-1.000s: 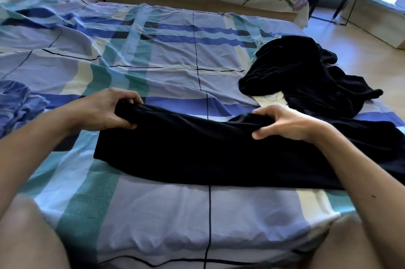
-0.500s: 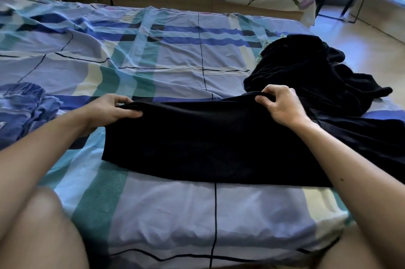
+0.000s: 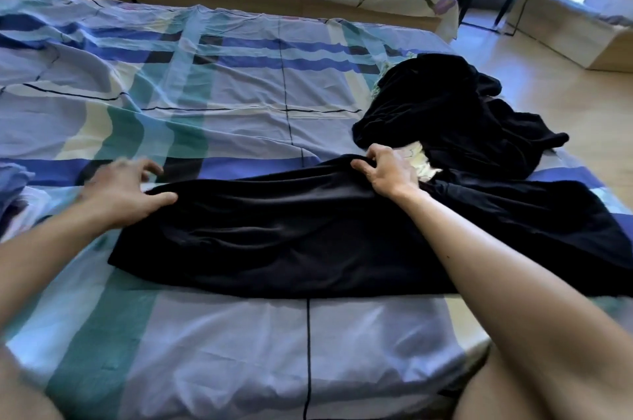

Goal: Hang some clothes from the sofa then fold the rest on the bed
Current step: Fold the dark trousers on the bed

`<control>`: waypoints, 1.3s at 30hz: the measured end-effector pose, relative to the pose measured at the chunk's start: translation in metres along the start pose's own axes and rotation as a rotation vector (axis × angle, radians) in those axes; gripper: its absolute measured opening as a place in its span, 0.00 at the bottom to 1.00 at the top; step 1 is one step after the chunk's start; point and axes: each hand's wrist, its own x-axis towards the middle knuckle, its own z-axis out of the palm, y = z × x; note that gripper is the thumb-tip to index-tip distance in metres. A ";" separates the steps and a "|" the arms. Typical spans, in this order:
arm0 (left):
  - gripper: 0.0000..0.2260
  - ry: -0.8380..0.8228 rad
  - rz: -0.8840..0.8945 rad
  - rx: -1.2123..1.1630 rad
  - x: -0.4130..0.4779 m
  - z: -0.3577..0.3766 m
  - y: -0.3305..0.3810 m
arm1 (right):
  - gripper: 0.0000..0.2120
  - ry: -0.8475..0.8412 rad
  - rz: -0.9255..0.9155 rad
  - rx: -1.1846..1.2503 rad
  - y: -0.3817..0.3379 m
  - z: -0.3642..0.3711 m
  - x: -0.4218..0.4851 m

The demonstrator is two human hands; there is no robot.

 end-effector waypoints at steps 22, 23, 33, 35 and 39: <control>0.25 0.124 0.755 0.228 -0.054 0.095 0.144 | 0.07 0.374 0.258 -0.020 0.190 -0.205 -0.104; 0.26 0.144 0.766 0.222 -0.053 0.097 0.152 | 0.05 0.480 0.341 0.003 0.212 -0.216 -0.107; 0.38 0.119 0.928 0.245 -0.043 0.134 0.258 | 0.12 0.355 0.935 -0.001 0.347 -0.224 -0.165; 0.37 0.090 0.918 0.240 -0.034 0.137 0.272 | 0.21 0.429 0.919 -0.078 0.342 -0.224 -0.161; 0.26 0.018 0.898 0.090 -0.014 0.140 0.286 | 0.20 0.727 0.227 -0.130 0.271 -0.210 -0.153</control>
